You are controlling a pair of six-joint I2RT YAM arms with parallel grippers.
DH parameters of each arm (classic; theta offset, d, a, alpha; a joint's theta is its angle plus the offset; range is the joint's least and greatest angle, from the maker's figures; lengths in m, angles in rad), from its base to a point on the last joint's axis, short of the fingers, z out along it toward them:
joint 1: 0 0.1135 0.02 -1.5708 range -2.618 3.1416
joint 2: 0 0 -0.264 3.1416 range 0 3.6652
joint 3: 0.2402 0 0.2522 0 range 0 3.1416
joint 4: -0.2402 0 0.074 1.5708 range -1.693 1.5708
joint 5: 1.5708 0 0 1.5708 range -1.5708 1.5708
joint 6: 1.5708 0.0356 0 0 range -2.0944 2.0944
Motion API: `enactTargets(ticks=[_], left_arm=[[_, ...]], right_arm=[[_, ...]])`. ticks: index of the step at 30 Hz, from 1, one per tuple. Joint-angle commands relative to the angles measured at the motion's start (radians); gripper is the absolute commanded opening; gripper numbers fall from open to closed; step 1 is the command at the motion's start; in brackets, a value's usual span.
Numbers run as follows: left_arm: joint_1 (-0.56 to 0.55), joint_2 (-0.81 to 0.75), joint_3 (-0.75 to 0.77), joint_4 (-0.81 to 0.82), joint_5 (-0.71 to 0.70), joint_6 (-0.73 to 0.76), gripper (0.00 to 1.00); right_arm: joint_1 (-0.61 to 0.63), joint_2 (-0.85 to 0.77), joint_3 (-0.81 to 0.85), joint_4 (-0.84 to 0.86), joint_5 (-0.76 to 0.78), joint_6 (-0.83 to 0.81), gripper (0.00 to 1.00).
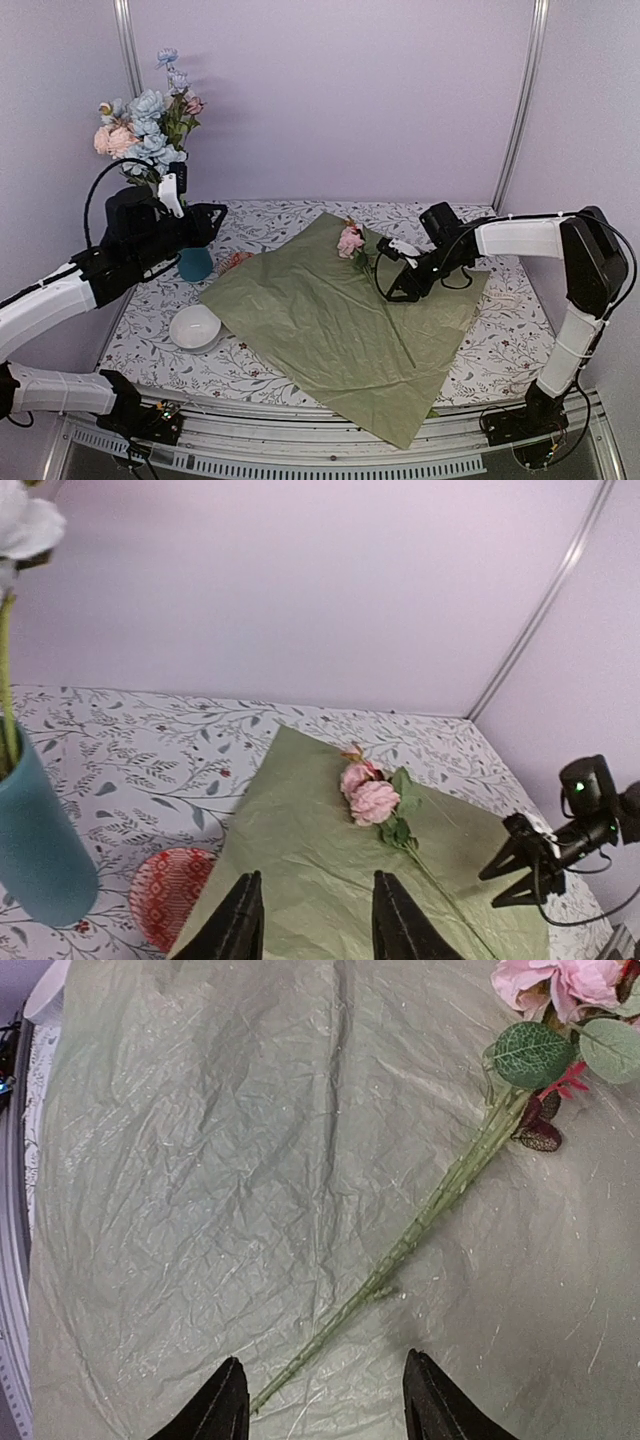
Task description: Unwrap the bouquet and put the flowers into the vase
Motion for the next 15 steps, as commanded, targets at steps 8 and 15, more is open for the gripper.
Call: enactTargets(ticks=[8,15], left_arm=[[-0.309,0.31,0.021,0.155,0.111,-0.061,0.26],[-0.375,0.485,0.003,0.23,0.165,-0.128,0.1]], right_arm=[[0.105,0.214,0.22,-0.086,0.256,0.038,0.49],[0.112,0.292,0.272,-0.104,0.308,0.096,0.41]])
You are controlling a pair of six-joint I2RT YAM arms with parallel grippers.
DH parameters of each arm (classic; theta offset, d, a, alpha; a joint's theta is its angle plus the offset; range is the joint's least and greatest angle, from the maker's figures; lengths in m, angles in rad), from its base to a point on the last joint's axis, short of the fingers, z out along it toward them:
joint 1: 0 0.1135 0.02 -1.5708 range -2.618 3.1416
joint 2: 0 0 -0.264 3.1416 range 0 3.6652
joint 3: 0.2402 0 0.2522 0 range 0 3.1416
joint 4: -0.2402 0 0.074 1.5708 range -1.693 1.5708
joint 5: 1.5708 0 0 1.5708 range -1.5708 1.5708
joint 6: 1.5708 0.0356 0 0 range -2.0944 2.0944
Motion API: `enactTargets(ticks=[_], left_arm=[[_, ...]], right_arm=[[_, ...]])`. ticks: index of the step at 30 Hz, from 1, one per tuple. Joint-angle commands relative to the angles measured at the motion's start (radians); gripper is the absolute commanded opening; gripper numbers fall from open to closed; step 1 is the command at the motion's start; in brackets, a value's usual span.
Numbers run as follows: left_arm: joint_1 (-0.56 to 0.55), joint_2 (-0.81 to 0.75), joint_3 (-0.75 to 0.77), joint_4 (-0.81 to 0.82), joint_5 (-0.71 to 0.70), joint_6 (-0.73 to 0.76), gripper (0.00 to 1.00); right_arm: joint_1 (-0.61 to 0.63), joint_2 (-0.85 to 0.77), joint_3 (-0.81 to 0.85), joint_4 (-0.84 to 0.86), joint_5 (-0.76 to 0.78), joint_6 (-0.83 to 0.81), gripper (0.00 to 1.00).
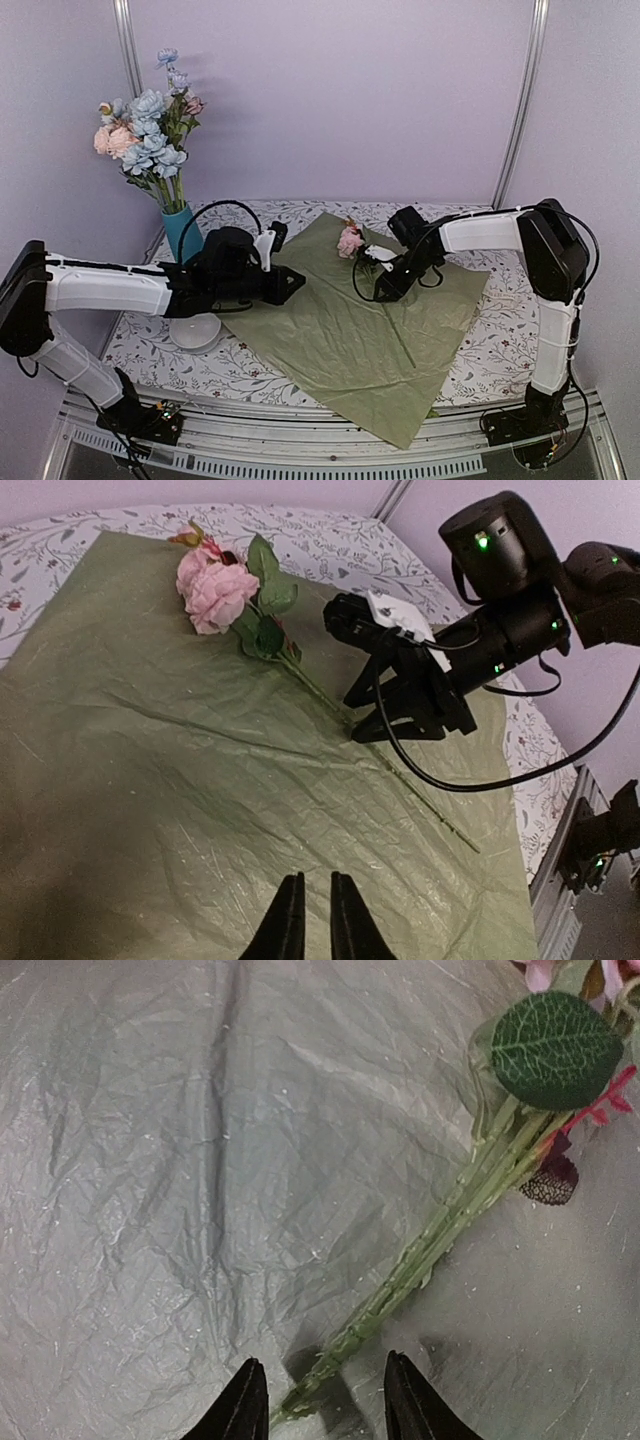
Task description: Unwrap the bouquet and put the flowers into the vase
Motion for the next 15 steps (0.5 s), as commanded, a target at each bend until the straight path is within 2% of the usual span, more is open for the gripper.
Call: enactTargets(ticks=[1,5,10,15], left_arm=[[-0.033,0.068,-0.016,0.099,0.057,-0.06,0.09],[-0.042,0.136,-0.038,0.141,0.086,-0.09,0.08],[-0.045,0.218,-0.061,0.187,0.125,-0.121,0.06],[-0.044,0.283,-0.085,0.224,0.149,-0.141,0.04]], right_arm=[[0.005,0.047,0.035,-0.034,0.052,0.05,0.4],[0.005,0.078,0.057,-0.038,0.034,0.07,0.31],[-0.014,0.082,0.092,-0.047,-0.034,0.103,0.08],[-0.094,0.039,0.112,-0.056,-0.19,0.148,0.01]])
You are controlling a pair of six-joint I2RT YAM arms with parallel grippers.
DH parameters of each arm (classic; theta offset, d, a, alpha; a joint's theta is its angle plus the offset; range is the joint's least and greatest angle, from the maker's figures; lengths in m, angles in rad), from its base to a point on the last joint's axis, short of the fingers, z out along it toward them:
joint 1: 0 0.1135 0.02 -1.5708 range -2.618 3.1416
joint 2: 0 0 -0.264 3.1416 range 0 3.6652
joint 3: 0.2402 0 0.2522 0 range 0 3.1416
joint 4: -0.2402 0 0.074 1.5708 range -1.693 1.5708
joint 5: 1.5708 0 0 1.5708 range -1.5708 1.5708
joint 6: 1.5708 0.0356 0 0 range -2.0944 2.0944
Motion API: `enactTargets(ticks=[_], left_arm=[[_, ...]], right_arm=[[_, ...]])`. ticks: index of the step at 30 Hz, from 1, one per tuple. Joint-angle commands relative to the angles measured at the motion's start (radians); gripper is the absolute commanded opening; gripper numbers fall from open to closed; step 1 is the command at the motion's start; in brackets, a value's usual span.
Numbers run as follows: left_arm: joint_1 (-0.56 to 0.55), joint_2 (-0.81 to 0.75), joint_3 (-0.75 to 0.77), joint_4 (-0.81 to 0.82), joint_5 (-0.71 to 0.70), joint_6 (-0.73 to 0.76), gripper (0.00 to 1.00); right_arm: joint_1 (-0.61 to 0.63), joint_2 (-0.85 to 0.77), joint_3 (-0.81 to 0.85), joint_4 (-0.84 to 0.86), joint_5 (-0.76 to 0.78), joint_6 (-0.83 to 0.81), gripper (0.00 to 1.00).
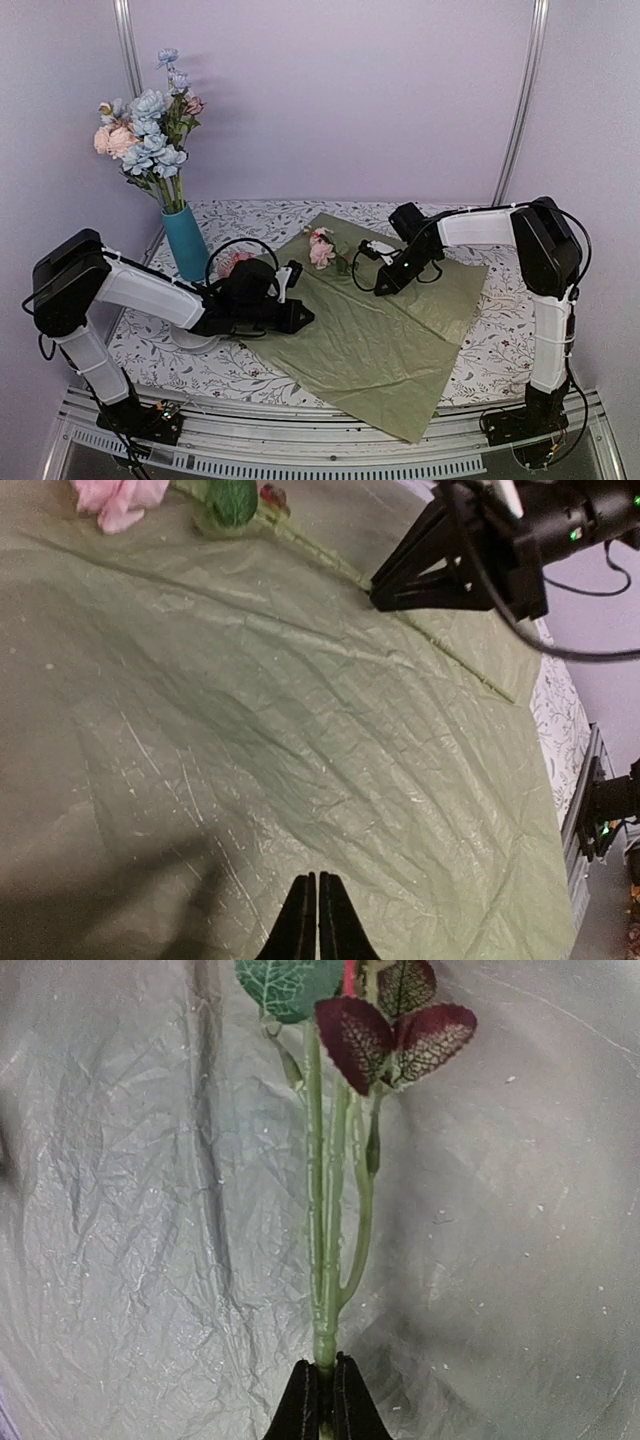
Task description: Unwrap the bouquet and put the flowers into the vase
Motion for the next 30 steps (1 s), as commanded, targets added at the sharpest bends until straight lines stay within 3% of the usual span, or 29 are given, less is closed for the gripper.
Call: enactTargets(ticks=[1,9,12,17,20,23,30], left_arm=[[-0.013,0.049,-0.023,0.068,0.036,-0.027,0.04],[-0.005,0.097,-0.021,0.081,0.037,-0.041,0.06],[0.012,0.092,-0.033,0.098,0.034,-0.058,0.24],[0.032,0.031,0.014,0.114,0.057,0.014,0.43],[0.028,-0.004,0.056,0.188,0.073,0.074,0.54],[0.019,-0.022,0.067,0.346,0.087,0.12,0.6],[-0.014,0.08,0.219,0.61,0.132,0.076,0.62]], right_arm=[[-0.082,-0.047,0.03,-0.006,-0.164,0.055,0.0],[-0.189,-0.197,-0.029,0.04,-0.467,0.069,0.0],[-0.196,-0.257,-0.061,0.067,-0.532,0.065,0.0],[-0.198,-0.36,-0.132,0.129,-0.616,0.063,0.0],[-0.197,-0.42,-0.166,0.174,-0.636,0.07,0.0],[-0.196,-0.462,-0.186,0.207,-0.651,0.076,0.0],[-0.196,-0.5,-0.202,0.25,-0.745,0.1,0.0]])
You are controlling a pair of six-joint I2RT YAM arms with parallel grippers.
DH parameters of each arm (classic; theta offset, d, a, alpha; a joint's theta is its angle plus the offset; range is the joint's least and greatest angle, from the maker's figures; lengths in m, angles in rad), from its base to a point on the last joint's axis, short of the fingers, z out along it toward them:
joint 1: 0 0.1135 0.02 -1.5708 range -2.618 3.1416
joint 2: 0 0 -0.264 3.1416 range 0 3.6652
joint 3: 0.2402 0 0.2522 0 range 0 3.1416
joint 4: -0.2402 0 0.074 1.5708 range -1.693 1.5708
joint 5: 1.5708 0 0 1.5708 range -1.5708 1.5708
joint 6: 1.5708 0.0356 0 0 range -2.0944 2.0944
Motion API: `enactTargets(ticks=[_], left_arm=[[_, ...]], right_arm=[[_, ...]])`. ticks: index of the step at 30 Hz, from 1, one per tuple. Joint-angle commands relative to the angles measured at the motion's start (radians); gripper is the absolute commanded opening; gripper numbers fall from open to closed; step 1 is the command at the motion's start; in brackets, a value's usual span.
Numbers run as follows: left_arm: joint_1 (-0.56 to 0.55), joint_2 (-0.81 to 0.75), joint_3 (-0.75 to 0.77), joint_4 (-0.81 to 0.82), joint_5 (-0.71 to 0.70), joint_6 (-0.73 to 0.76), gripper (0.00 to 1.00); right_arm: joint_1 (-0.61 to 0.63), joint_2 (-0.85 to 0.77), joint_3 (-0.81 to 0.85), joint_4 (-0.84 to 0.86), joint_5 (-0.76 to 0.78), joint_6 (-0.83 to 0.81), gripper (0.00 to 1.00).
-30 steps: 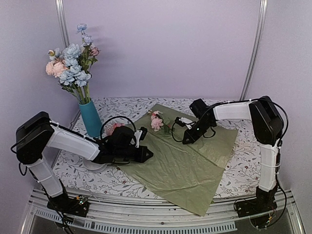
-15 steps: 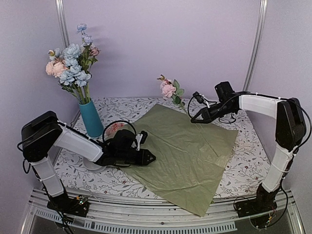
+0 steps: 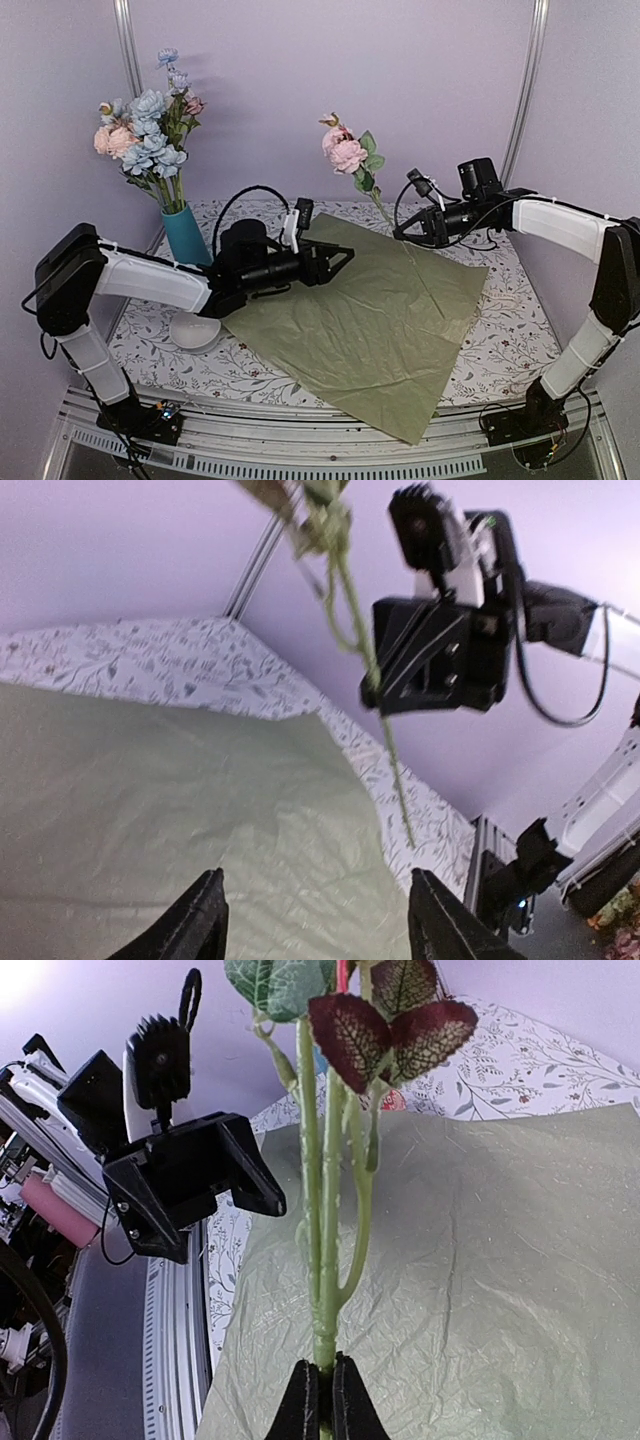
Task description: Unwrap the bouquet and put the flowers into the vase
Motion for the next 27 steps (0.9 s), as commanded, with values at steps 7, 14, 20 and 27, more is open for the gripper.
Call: enactTargets(ticks=[7,14,20,27], left_arm=[[-0.045,0.199,0.271,0.287,0.019,-0.111,0.62],[-0.048,0.306,0.367,0.298,0.008,-0.172,0.59],[-0.048,0.349,0.414,0.306,0.052,-0.192,0.42],[-0.047,0.369,0.429,0.34,0.099,-0.21,0.28]], right_arm=[[0.003,-0.078,-0.063,0.109,-0.148,0.04,0.0],[0.013,-0.107,-0.109,0.154,-0.175,0.061,0.0],[0.02,-0.094,-0.125,0.146,-0.166,0.049,0.0],[0.023,-0.08,-0.129,0.139,-0.152,0.038,0.0]])
